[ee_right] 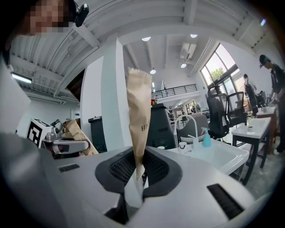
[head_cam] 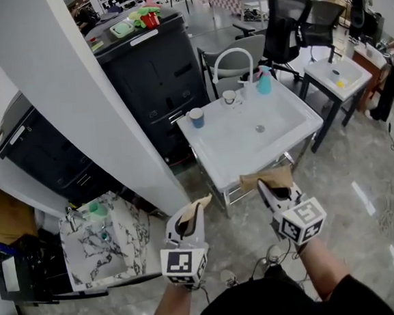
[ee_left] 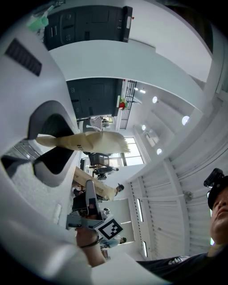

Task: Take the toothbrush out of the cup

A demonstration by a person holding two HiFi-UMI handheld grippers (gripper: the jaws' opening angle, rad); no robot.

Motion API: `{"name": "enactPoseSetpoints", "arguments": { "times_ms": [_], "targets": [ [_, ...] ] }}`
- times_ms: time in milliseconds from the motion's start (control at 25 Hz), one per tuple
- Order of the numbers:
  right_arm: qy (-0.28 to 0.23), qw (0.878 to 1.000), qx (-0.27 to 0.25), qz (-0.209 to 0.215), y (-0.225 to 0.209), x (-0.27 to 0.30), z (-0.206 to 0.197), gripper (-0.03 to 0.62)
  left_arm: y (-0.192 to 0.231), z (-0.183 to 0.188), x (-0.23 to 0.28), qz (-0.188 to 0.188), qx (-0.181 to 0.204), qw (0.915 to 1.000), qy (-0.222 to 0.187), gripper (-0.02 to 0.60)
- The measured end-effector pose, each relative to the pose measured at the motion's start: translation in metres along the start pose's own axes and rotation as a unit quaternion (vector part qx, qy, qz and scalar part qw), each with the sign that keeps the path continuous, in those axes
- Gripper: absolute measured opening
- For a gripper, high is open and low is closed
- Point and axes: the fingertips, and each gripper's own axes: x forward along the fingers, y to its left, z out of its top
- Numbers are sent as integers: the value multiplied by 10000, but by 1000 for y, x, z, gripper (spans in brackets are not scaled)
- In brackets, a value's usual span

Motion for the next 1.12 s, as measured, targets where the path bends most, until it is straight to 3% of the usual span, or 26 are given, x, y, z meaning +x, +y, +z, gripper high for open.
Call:
{"name": "enactPoseSetpoints", "arguments": {
  "times_ms": [1120],
  "targets": [
    [0,9999,-44,106,4,-3,5,41,-1,7,-9,119,-52,9999,-59,37]
  ]
}}
